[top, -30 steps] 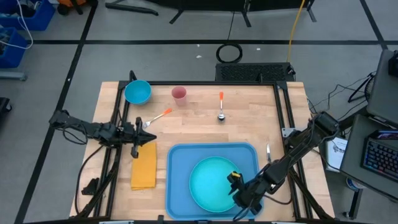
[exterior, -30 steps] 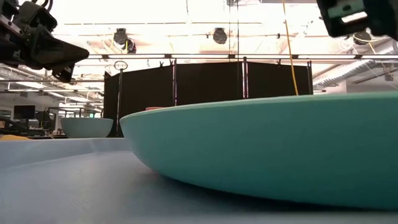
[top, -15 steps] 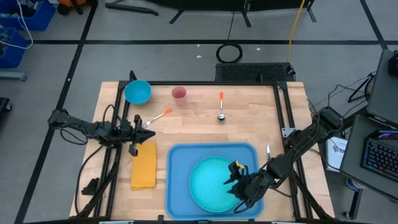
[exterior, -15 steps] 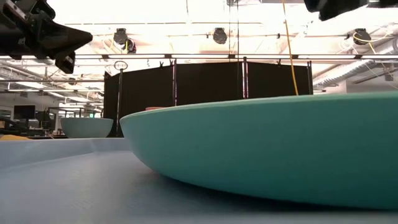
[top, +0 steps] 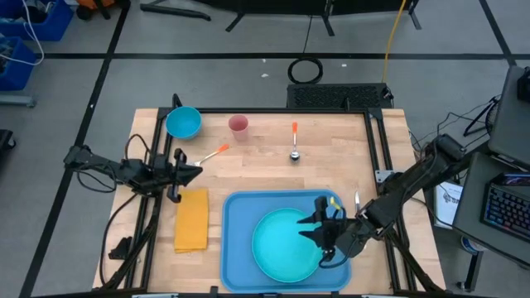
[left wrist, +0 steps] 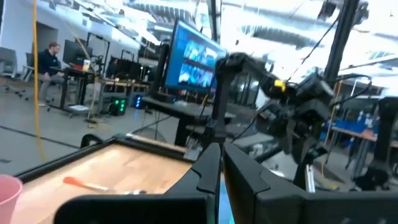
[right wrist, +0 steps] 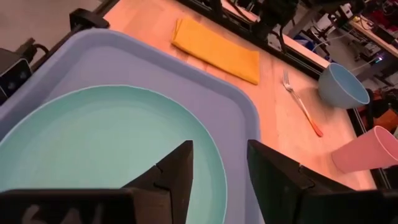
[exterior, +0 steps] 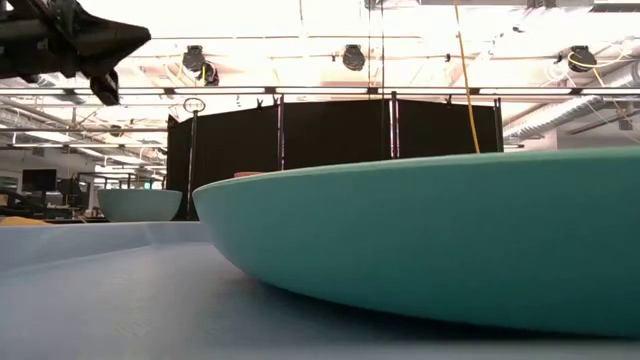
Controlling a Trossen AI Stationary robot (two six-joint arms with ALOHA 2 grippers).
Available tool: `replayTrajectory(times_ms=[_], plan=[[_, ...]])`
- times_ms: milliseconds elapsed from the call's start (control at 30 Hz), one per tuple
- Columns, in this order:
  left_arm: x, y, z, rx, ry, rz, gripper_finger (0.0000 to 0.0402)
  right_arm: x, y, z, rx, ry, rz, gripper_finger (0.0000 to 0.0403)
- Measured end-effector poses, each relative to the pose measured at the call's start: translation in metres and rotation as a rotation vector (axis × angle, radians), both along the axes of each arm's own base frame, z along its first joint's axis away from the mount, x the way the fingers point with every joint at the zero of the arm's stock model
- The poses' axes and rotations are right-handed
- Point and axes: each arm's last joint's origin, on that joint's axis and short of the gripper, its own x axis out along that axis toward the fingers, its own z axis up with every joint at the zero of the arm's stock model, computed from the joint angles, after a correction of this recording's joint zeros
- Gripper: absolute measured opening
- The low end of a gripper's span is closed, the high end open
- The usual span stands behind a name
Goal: Set up tray
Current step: Put the blue bowl on top of the light blue serving tray
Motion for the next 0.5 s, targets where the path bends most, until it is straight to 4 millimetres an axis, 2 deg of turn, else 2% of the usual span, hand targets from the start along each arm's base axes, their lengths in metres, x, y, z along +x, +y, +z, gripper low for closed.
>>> replayTrajectory(times_ms=[100, 267, 400, 500], plan=[[-0.002, 0.002, 0.005, -0.006, -0.045, 0.045, 0.0021, -0.001, -0.003, 0.003, -0.001, 0.000, -0.006, 0.0143], [-0.001, 0.005, 0.001, -0.042, 0.005, 0.176, 0.0021, -0.005, -0.007, 0.013, 0.039, -0.052, -0.032, 0.0144], [-0.001, 0.008, -0.003, -0.063, 0.048, 0.275, 0.0028, -0.009, -0.013, 0.008, 0.057, -0.089, -0.029, 0.0142], [0.000, 0.008, -0.005, -0.088, 0.062, 0.311, 0.0057, -0.016, -0.020, 0.000, 0.073, -0.120, -0.029, 0.0143]])
